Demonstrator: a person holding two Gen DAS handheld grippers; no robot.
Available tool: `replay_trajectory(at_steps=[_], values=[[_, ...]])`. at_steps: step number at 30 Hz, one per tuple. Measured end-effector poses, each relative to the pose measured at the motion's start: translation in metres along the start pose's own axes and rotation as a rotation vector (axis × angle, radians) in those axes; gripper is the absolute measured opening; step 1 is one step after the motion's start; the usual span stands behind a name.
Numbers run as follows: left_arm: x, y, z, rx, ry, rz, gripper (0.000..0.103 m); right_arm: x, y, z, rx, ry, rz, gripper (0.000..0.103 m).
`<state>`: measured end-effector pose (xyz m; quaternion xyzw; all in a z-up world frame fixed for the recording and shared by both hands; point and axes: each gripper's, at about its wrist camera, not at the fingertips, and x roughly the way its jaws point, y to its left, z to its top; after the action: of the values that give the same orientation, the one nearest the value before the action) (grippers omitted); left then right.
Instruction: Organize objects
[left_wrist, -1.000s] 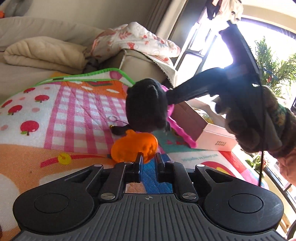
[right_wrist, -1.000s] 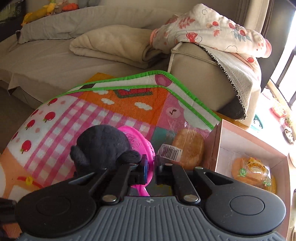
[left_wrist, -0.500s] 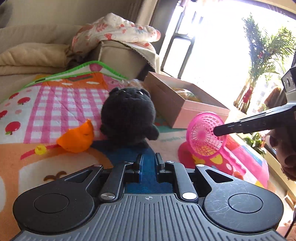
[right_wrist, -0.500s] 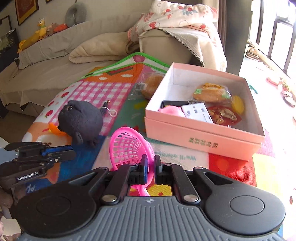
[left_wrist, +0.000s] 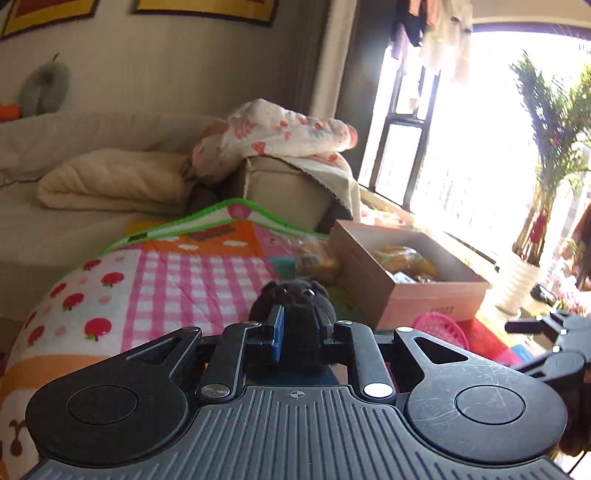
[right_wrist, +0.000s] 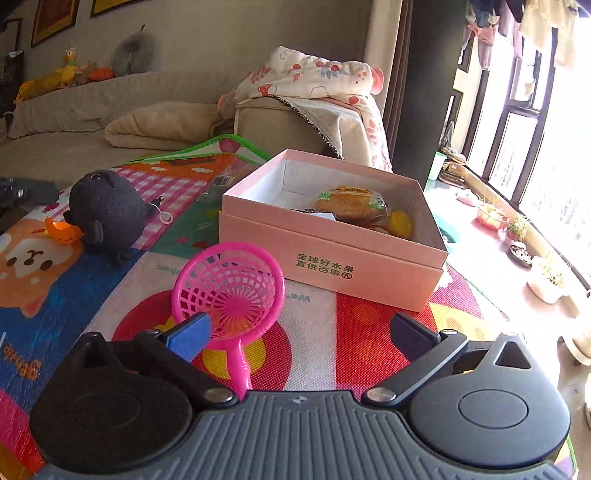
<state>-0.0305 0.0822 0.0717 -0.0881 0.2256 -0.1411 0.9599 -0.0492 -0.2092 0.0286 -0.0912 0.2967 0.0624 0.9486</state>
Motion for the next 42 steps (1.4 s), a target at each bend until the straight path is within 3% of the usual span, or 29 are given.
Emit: replay_trajectory(at_steps=[2, 8, 10, 13, 16, 19, 25, 33, 38, 42], values=[[0.010, 0.006, 0.015, -0.068, 0.007, -0.009, 0.018, 0.001, -0.002, -0.005, 0.014, 0.003, 0.006, 0.103], [0.057, -0.003, 0.055, -0.019, 0.030, -0.028, 0.018, 0.011, -0.012, -0.017, 0.095, 0.024, 0.016, 0.103], [0.077, -0.002, 0.067, -0.034, 0.090, -0.046, 0.018, 0.015, -0.018, -0.018, 0.130, 0.041, 0.027, 0.103], [0.096, -0.003, 0.070, 0.000, 0.211, 0.000, 0.018, 0.018, -0.028, -0.020, 0.185, 0.049, 0.051, 0.103], [0.086, -0.005, 0.051, 0.064, 0.293, 0.003, 0.019, 0.022, -0.034, -0.021, 0.221, 0.060, 0.069, 0.103], [0.053, -0.009, 0.029, 0.161, 0.272, -0.018, 0.020, 0.023, -0.033, -0.021, 0.225, 0.068, 0.079, 0.103], [0.014, -0.020, 0.003, 0.260, 0.325, -0.005, 0.022, 0.023, -0.023, -0.020, 0.169, 0.070, 0.079, 0.103], [0.027, -0.020, 0.006, 0.215, 0.275, 0.007, 0.024, 0.021, -0.022, -0.021, 0.165, 0.074, 0.065, 0.103], [0.029, -0.018, 0.008, 0.212, 0.283, 0.058, 0.026, 0.020, -0.021, -0.021, 0.158, 0.072, 0.062, 0.103], [0.026, -0.009, 0.008, 0.178, 0.301, 0.043, 0.027, 0.022, -0.021, -0.020, 0.160, 0.076, 0.066, 0.103]])
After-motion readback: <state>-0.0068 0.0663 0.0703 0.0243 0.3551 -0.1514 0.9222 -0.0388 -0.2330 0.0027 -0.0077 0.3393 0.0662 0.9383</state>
